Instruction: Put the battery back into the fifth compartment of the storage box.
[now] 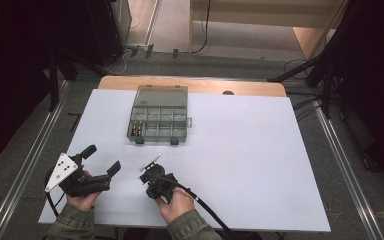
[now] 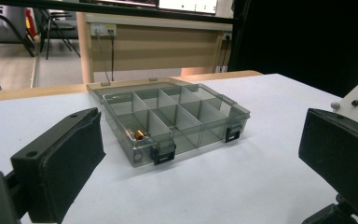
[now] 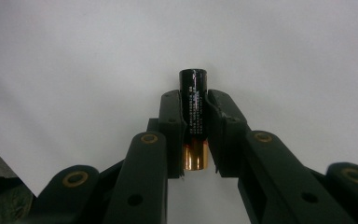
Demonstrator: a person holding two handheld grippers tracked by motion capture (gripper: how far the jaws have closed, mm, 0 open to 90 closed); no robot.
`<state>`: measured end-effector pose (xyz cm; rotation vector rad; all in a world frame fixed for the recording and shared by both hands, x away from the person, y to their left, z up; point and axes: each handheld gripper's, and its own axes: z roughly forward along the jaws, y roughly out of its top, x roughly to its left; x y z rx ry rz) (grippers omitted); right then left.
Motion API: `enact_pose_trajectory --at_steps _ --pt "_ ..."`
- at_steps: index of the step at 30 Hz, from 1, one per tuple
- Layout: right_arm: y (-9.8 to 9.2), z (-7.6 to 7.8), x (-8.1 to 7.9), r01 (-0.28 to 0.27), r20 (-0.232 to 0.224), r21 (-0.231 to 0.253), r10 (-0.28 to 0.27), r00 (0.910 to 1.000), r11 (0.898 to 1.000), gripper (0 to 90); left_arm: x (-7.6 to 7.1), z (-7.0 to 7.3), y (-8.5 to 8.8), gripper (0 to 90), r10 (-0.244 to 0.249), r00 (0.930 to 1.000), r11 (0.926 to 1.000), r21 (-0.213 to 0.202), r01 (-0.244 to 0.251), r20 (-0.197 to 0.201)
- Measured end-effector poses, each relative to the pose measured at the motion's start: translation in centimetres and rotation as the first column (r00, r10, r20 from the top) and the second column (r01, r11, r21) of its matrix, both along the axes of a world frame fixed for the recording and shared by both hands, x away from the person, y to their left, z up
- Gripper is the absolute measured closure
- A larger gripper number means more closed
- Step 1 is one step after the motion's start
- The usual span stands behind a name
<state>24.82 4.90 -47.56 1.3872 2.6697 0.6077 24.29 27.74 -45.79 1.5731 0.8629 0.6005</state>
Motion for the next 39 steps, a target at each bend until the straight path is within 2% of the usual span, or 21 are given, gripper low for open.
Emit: enact_pose_trajectory --at_steps 4,6,12,25,28,34,36,37,39 --pt "-0.4 0.5 0.4 0.013 0.012 0.040 -0.014 0.9998 0.999 77.5 0.1 -0.1 -0.1 0.0 -0.007 0.9999 1.0000 0.005 0.007 -0.010" --pt "-0.6 0.7 0.7 0.025 0.029 0.052 -0.027 0.9992 0.998 77.5 0.0 0.0 -0.1 0.1 -0.006 1.0000 1.0000 0.004 0.006 -0.008" --pt "-0.7 1.4 1.8 0.032 0.034 0.074 -0.034 0.9988 0.997 77.5 0.0 0.0 0.0 0.0 -0.004 1.0000 1.0000 0.001 0.004 -0.007" --pt "0.6 5.3 5.7 0.061 0.091 0.121 -0.072 0.9932 0.991 77.5 0.0 0.0 0.1 0.0 -0.001 1.0000 1.0000 -0.008 0.001 -0.001" --pt "1.0 5.8 6.6 0.069 0.087 0.134 -0.082 0.9928 0.988 77.5 0.0 0.1 0.2 0.1 0.001 1.0000 0.9999 -0.011 -0.001 0.001" --pt "1.6 6.3 8.9 0.115 0.064 0.184 -0.129 0.9896 0.976 77.5 0.0 0.1 0.2 0.0 0.004 1.0000 0.9999 -0.014 -0.004 0.001" --pt "1.7 6.3 9.6 0.136 0.035 0.212 -0.147 0.9885 0.968 77.5 0.0 0.0 0.2 0.1 0.007 1.0000 0.9999 -0.010 -0.007 0.000" --pt "1.6 6.3 9.9 0.155 0.025 0.232 -0.165 0.9859 0.960 77.5 0.0 0.0 0.2 0.1 0.007 1.0000 0.9999 -0.009 -0.007 -0.001" --pt "1.5 6.2 10.5 0.179 0.022 0.240 -0.190 0.9816 0.954 77.5 0.0 0.1 0.2 0.1 0.007 1.0000 0.9999 -0.012 -0.007 0.000"
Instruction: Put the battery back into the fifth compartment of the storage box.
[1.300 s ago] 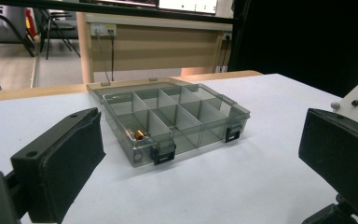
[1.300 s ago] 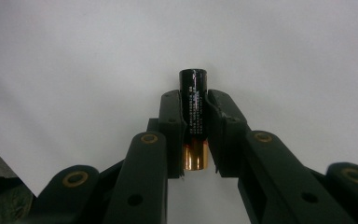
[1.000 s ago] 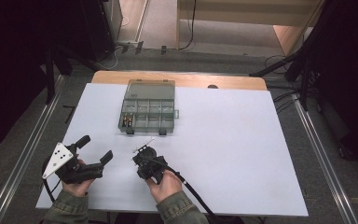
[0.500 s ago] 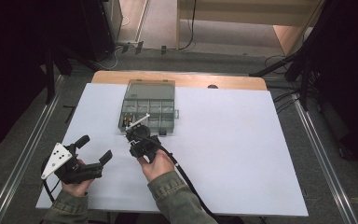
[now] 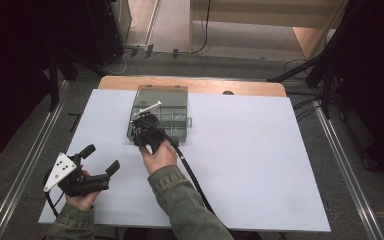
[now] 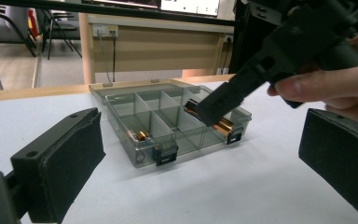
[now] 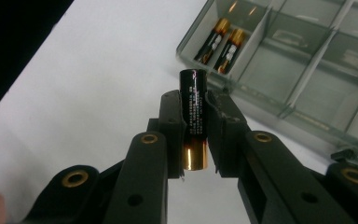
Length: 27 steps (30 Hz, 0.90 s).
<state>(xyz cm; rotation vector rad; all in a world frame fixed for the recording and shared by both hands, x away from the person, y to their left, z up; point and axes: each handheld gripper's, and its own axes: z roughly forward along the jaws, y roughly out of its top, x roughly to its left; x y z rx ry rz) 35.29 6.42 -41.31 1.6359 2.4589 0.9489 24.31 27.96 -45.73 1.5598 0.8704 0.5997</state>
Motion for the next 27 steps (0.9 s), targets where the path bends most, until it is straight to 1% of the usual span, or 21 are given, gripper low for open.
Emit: enact_pose_trajectory --at_steps 2,4,5,7,9,12,13,14,17,18,20,22,23,24,25,26,27 --pt "-0.1 -0.1 0.4 0.021 -0.009 0.017 -0.021 0.9997 1.000 77.5 0.0 0.0 0.0 0.1 0.000 1.0000 1.0000 0.000 0.000 0.000" --pt "-0.2 -0.3 0.9 0.033 -0.019 0.041 -0.032 0.9993 0.999 77.5 0.1 0.0 0.0 0.1 0.000 1.0000 1.0000 -0.002 0.000 0.000" --pt "-0.2 -0.4 1.1 0.029 -0.023 0.049 -0.028 0.9993 0.998 77.5 0.1 0.0 0.0 0.0 -0.001 1.0000 1.0000 -0.001 0.001 -0.001" --pt "-0.2 -0.6 1.4 0.045 -0.022 0.064 -0.044 0.9988 0.997 77.4 0.1 0.0 -0.1 0.1 -0.003 1.0000 1.0000 0.000 0.003 -0.002" --pt "-0.2 -0.9 1.8 0.066 -0.024 0.098 -0.064 0.9977 0.993 77.5 0.1 0.0 -0.2 0.1 -0.005 1.0000 1.0000 0.001 0.005 -0.001" --pt "-0.5 -1.1 2.4 0.105 -0.048 0.178 -0.097 0.9941 0.978 77.4 0.1 0.0 -0.2 0.1 -0.005 1.0000 1.0000 0.001 0.005 -0.001" --pt "-0.5 -1.3 2.7 0.119 -0.055 0.210 -0.110 0.9925 0.971 77.4 0.1 -0.1 -0.1 0.0 -0.005 1.0000 1.0000 0.000 0.005 -0.001" --pt "-0.7 -1.5 3.1 0.138 -0.074 0.244 -0.124 0.9895 0.960 77.4 0.1 -0.1 -0.1 0.1 -0.005 1.0000 1.0000 0.001 0.005 0.000" --pt "-0.9 -2.1 4.0 0.190 -0.120 0.299 -0.161 0.9796 0.935 77.4 0.2 -0.1 -0.2 0.1 -0.006 1.0000 1.0000 -0.001 0.006 0.000" --pt "-1.1 -2.4 4.4 0.213 -0.140 0.316 -0.177 0.9742 0.925 77.4 0.2 -0.1 -0.2 0.1 -0.006 1.0000 1.0000 0.001 0.006 -0.001" --pt "-1.1 -2.7 5.0 0.243 -0.161 0.331 -0.199 0.9668 0.912 77.4 0.2 -0.1 -0.2 0.1 -0.007 1.0000 1.0000 0.000 0.007 -0.001" --pt "-1.0 -3.0 5.3 0.256 -0.173 0.331 -0.208 0.9627 0.908 77.4 0.2 -0.1 -0.2 0.1 -0.008 1.0000 1.0000 0.002 0.008 -0.002" --pt "-1.0 -3.2 5.6 0.261 -0.190 0.335 -0.206 0.9599 0.905 77.4 0.2 -0.1 -0.2 0.1 -0.008 1.0000 1.0000 0.003 0.008 -0.003" --pt "-0.9 -3.4 6.0 0.268 -0.196 0.333 -0.211 0.9575 0.904 77.4 0.2 -0.1 -0.2 0.1 -0.007 1.0000 1.0000 0.000 0.007 -0.002" --pt "-0.8 -3.4 6.2 0.280 -0.200 0.328 -0.223 0.9540 0.902 77.4 0.2 -0.1 -0.2 0.1 -0.007 1.0000 1.0000 -0.001 0.007 -0.001" --pt "-0.8 -3.4 6.4 0.286 -0.194 0.320 -0.233 0.9530 0.903 77.4 0.2 -0.1 -0.2 0.1 -0.007 1.0000 1.0000 -0.002 0.007 -0.001" --pt "-0.7 -3.4 6.4 0.291 -0.192 0.319 -0.239 0.9518 0.902 77.4 0.2 -0.1 -0.2 0.0 -0.007 1.0000 1.0000 -0.003 0.007 -0.001"
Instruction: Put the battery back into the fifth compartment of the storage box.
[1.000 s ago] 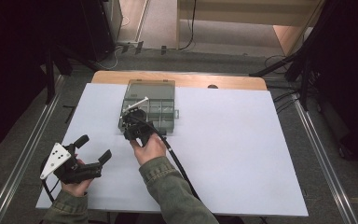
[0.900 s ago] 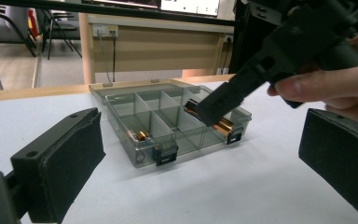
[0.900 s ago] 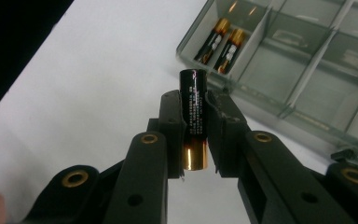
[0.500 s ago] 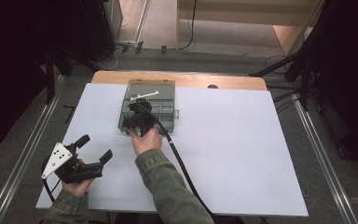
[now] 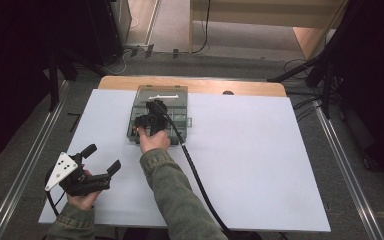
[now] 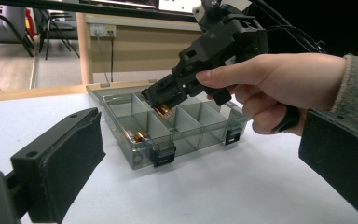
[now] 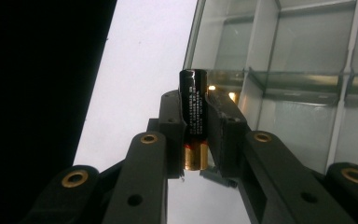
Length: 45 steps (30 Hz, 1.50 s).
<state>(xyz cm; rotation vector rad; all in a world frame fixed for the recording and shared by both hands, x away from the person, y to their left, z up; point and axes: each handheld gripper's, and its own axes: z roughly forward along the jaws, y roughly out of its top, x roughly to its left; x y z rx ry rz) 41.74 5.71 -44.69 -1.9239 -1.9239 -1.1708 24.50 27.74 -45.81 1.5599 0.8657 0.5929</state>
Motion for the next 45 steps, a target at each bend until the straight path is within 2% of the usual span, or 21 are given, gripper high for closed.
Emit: enact_pose_trajectory --at_steps 7,9,10,11,12,14,16,21,23,26,30,33,35,36,39,43,45 --pt "0.5 -0.5 0.2 0.011 -0.021 0.007 -0.011 0.9997 1.000 77.4 0.0 0.0 0.0 0.0 -0.001 1.0000 1.0000 -0.001 0.001 -0.001" --pt "0.5 -0.5 0.3 0.018 -0.029 0.022 -0.018 0.9994 1.000 76.5 0.0 0.0 0.0 0.1 -0.002 1.0000 1.0000 0.001 0.002 -0.002" --pt "0.6 -0.5 0.3 0.017 -0.035 0.028 -0.016 0.9993 0.999 73.8 0.0 0.0 0.0 0.0 -0.002 1.0000 1.0000 0.000 0.002 -0.002" --pt "0.6 -0.5 0.4 0.023 -0.036 0.036 -0.022 0.9991 0.999 65.8 0.0 0.0 0.0 0.0 -0.002 1.0000 1.0000 0.001 0.002 -0.002" --pt "0.5 -0.5 0.3 0.029 -0.030 0.035 -0.028 0.9992 0.999 62.4 0.0 0.0 0.0 0.1 -0.002 1.0000 1.0000 -0.001 0.002 -0.001" --pt "0.4 -0.1 0.2 0.033 -0.013 0.035 -0.033 0.9994 0.999 60.2 0.0 0.0 0.1 0.1 0.000 1.0000 1.0000 0.001 0.000 0.001" --pt "0.2 0.2 0.1 0.026 -0.001 0.032 -0.026 0.9997 0.999 53.4 0.0 0.0 0.1 0.1 0.001 1.0000 1.0000 0.000 -0.001 0.001" --pt "-0.2 0.9 -0.4 -0.030 0.062 -0.008 0.031 0.9976 1.000 33.8 0.0 0.0 0.0 0.1 -0.001 1.0000 1.0000 -0.001 0.001 0.001" --pt "-0.3 1.3 -0.7 -0.054 0.101 -0.045 0.059 0.9932 0.997 25.9 0.0 0.0 0.0 0.1 -0.001 1.0000 1.0000 -0.001 0.001 0.000" --pt "-0.5 1.6 -1.0 -0.101 0.129 -0.071 0.110 0.9855 0.992 20.0 0.1 0.0 -0.1 0.0 -0.003 1.0000 1.0000 0.006 0.003 -0.001" --pt "-0.7 1.8 -1.2 -0.159 0.166 -0.143 0.182 0.9692 0.977 17.3 0.0 0.0 -0.2 0.1 -0.008 1.0000 0.9999 0.011 0.008 -0.001" --pt "-0.9 1.8 -1.5 -0.224 0.164 -0.218 0.262 0.9510 0.950 15.3 0.1 0.0 -0.2 0.1 -0.007 1.0000 0.9999 0.012 0.007 -0.002" --pt "-1.1 1.8 -1.8 -0.246 0.143 -0.271 0.292 0.9456 0.931 14.2 0.0 0.0 -0.2 0.1 -0.007 1.0000 0.9999 0.011 0.007 -0.002" --pt "-1.4 1.8 -2.0 -0.247 0.147 -0.286 0.297 0.9433 0.926 13.7 0.0 0.0 -0.2 0.1 -0.007 1.0000 0.9999 0.010 0.007 -0.001" --pt "-2.7 1.8 -2.6 -0.240 0.161 -0.289 0.295 0.9419 0.926 10.1 0.0 -0.1 -0.4 0.1 -0.009 1.0000 0.9999 0.011 0.009 -0.001" --pt "-5.1 1.5 -3.3 -0.245 0.126 -0.330 0.300 0.9456 0.912 0.8 0.0 -0.1 -0.4 0.1 -0.012 0.9999 0.9998 0.017 0.012 -0.003" --pt "-6.0 1.4 -3.7 -0.256 0.108 -0.334 0.307 0.9456 0.907 0.0 0.0 -0.1 -0.5 0.1 -0.014 0.9999 0.9997 0.022 0.014 -0.002"
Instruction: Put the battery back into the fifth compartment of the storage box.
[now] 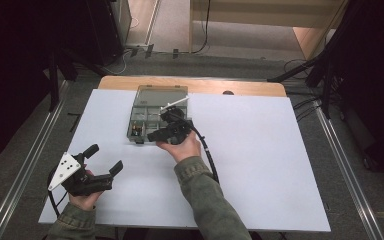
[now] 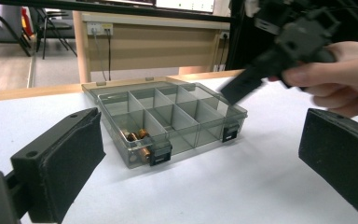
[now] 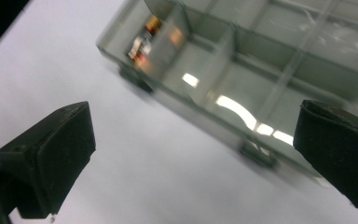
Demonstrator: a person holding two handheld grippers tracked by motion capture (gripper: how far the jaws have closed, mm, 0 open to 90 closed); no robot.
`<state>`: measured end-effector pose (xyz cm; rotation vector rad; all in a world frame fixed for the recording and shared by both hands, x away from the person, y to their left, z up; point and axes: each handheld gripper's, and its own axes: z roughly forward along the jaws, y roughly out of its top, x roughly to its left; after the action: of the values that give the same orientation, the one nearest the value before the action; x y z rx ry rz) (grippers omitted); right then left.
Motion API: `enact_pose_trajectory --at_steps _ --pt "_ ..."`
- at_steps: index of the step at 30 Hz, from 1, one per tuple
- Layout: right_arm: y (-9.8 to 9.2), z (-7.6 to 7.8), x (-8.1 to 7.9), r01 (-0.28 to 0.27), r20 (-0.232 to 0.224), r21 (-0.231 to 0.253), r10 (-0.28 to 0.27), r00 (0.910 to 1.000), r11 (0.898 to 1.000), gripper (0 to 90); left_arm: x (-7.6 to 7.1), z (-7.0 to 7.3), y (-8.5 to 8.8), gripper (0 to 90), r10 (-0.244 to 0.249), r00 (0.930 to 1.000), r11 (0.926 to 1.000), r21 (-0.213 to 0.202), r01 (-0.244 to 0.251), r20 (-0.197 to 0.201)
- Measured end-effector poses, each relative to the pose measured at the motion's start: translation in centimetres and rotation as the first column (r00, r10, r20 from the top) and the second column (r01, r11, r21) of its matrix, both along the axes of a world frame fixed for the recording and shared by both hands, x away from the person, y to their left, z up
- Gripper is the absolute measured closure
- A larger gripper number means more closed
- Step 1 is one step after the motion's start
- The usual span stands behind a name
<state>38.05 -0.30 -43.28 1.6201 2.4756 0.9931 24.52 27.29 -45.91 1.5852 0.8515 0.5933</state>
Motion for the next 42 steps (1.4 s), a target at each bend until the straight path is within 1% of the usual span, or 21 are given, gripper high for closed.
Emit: enact_pose_trajectory --at_steps 3,5,8,13,18,20,22,23,24,25,28,29,31,32,35,36,38,40,42 --pt "-2.1 -0.2 -1.0 -0.016 0.024 -0.047 0.017 0.9996 0.999 0.0 -0.1 0.0 -0.1 0.1 0.003 1.0000 1.0000 0.000 -0.003 0.002" --pt "-3.3 -0.3 -1.6 -0.022 0.020 -0.063 0.024 0.9995 0.998 0.0 -0.1 0.0 -0.1 0.1 0.004 1.0000 1.0000 0.003 -0.004 0.004" --pt "-5.3 -0.5 -2.4 -0.032 0.047 -0.083 0.036 0.9982 0.996 0.0 -0.1 0.0 -0.1 0.1 0.007 1.0000 1.0000 0.005 -0.007 0.004" --pt "-8.1 -0.9 -3.5 -0.017 0.067 -0.091 0.023 0.9975 0.996 0.0 -0.1 0.0 -0.1 0.1 0.003 1.0000 0.9999 0.012 -0.003 0.002" --pt "-10.7 -1.5 -4.6 0.006 0.092 -0.081 0.002 0.9958 0.997 0.0 -0.1 0.0 -0.1 0.1 0.004 1.0000 0.9999 0.013 -0.004 0.003" --pt "-11.6 -1.7 -5.1 0.014 0.112 -0.077 -0.006 0.9937 0.997 0.0 -0.1 0.0 -0.1 0.1 0.003 1.0000 0.9999 0.012 -0.003 0.003" --pt "-12.3 -1.9 -5.5 0.022 0.118 -0.075 -0.013 0.9929 0.997 0.0 -0.1 0.0 -0.1 0.1 0.003 1.0000 0.9999 0.011 -0.003 0.003" --pt "-12.8 -2.0 -5.8 0.026 0.125 -0.067 -0.017 0.9920 0.997 0.0 -0.1 0.0 -0.1 0.1 0.003 1.0000 0.9999 0.012 -0.003 0.003" --pt "-13.2 -2.1 -6.0 0.019 0.133 -0.064 -0.010 0.9911 0.998 0.0 -0.1 0.0 -0.1 0.1 0.003 1.0000 0.9999 0.013 -0.003 0.003" --pt "-13.5 -2.2 -6.4 0.021 0.133 -0.066 -0.012 0.9910 0.998 0.0 -0.1 0.0 -0.1 0.1 0.004 1.0000 0.9999 0.013 -0.004 0.002" --pt "-14.5 -2.4 -7.5 0.020 0.172 -0.076 -0.007 0.9851 0.997 0.0 -0.1 0.0 -0.1 0.1 0.005 1.0000 0.9999 0.015 -0.005 0.002" --pt "-14.8 -2.4 -7.8 0.021 0.178 -0.079 -0.007 0.9840 0.997 0.0 -0.1 0.0 -0.1 0.1 0.004 1.0000 0.9999 0.015 -0.004 0.001" --pt "-15.6 -2.5 -8.6 0.017 0.208 -0.072 -0.002 0.9781 0.997 0.0 -0.1 0.0 -0.2 0.1 0.005 1.0000 0.9998 0.017 -0.005 0.000" --pt "-16.0 -2.6 -9.0 0.014 0.218 -0.060 0.000 0.9760 0.998 0.0 -0.1 0.0 -0.2 0.1 0.005 1.0000 0.9998 0.018 -0.005 -0.001" --pt "-17.3 -2.8 -10.2 0.006 0.270 -0.037 0.004 0.9628 0.999 0.0 -0.1 0.0 -0.2 0.1 0.007 1.0000 0.9998 0.017 -0.007 -0.003" --pt "-17.8 -2.9 -10.6 0.011 0.282 -0.021 -0.005 0.9595 1.000 0.0 -0.1 -0.1 -0.2 0.1 0.006 1.0000 0.9998 0.018 -0.006 -0.003" --pt "-18.8 -3.2 -11.3 0.021 0.314 0.002 -0.020 0.9491 1.000 0.0 -0.1 -0.1 -0.2 0.1 0.004 1.0000 0.9998 0.019 -0.004 -0.003" --pt "-20.1 -3.6 -12.1 0.038 0.362 0.025 -0.045 0.9311 0.999 0.0 -0.1 -0.1 -0.3 0.1 0.004 1.0000 0.9998 0.021 -0.004 -0.003" --pt "-21.1 -3.9 -12.7 0.045 0.385 0.046 -0.060 0.9209 0.998 0.1 -0.1 -0.1 -0.3 0.1 0.003 1.0000 0.9998 0.022 -0.003 -0.005"
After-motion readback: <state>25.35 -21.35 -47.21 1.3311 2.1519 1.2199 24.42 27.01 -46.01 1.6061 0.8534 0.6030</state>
